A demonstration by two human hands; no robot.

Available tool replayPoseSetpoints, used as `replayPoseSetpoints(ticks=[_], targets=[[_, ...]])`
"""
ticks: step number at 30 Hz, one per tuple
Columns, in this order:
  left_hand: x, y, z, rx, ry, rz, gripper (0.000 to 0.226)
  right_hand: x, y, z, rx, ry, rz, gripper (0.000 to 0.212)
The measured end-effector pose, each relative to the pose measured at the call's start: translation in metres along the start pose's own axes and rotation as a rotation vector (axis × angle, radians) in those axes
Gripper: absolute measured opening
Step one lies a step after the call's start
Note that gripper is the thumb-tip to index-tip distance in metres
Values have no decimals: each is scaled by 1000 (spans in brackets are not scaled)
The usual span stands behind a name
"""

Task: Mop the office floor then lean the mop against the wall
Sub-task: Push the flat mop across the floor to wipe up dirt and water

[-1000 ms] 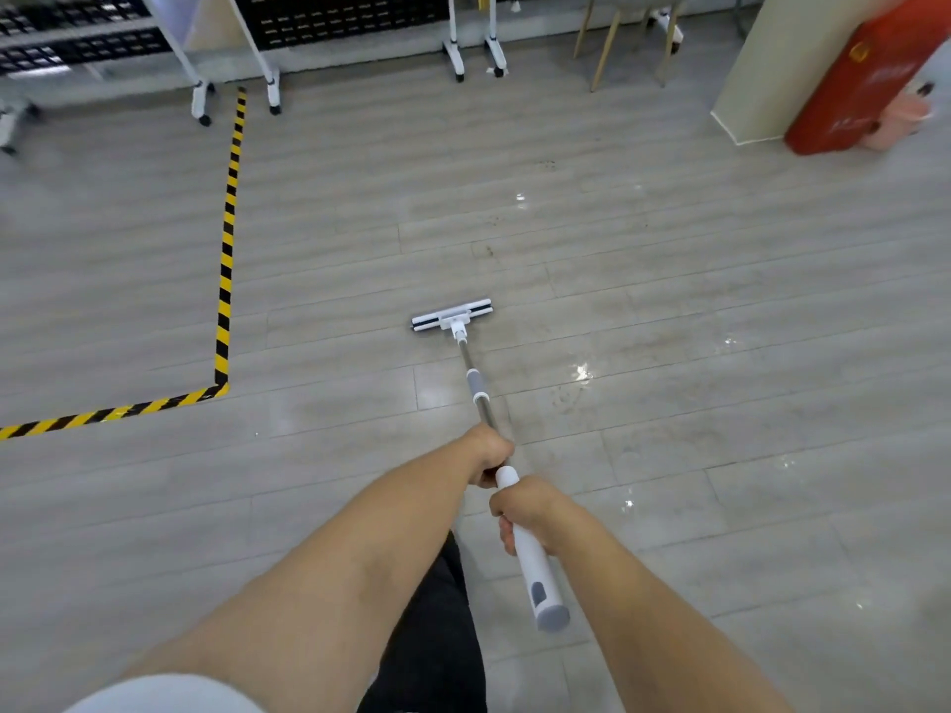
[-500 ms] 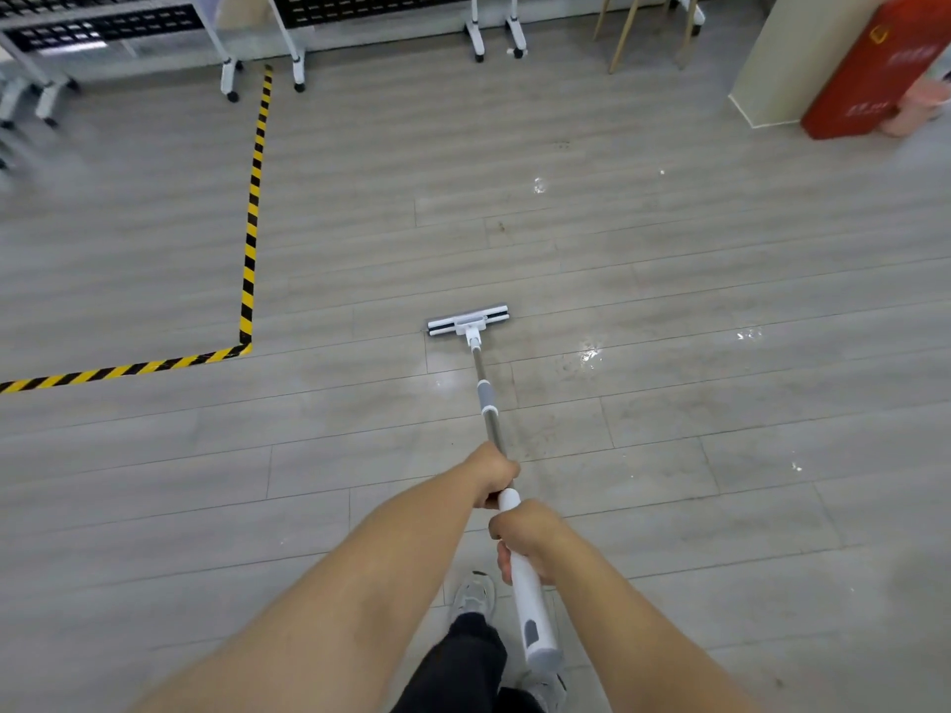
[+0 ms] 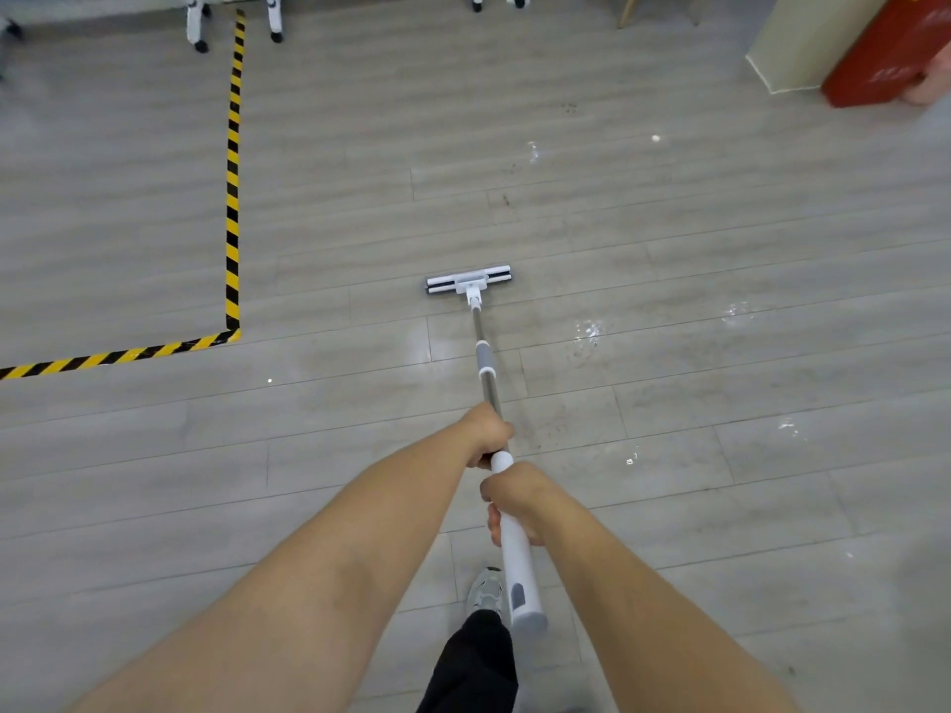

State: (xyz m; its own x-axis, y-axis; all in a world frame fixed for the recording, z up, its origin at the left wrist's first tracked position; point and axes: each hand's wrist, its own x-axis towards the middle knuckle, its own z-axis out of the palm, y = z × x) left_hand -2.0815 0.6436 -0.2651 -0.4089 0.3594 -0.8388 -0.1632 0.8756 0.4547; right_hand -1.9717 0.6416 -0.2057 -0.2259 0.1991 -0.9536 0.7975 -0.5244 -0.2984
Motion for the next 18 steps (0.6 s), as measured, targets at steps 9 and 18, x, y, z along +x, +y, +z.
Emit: replayPoseSetpoints(ticks=[9, 18], targets=[[-11, -39, 45, -33, -17, -9, 23, 6, 65, -11, -54, 36, -23, 18], [-90, -97, 137, 1, -1, -18, 24, -30, 191, -42, -154, 6, -47, 16]])
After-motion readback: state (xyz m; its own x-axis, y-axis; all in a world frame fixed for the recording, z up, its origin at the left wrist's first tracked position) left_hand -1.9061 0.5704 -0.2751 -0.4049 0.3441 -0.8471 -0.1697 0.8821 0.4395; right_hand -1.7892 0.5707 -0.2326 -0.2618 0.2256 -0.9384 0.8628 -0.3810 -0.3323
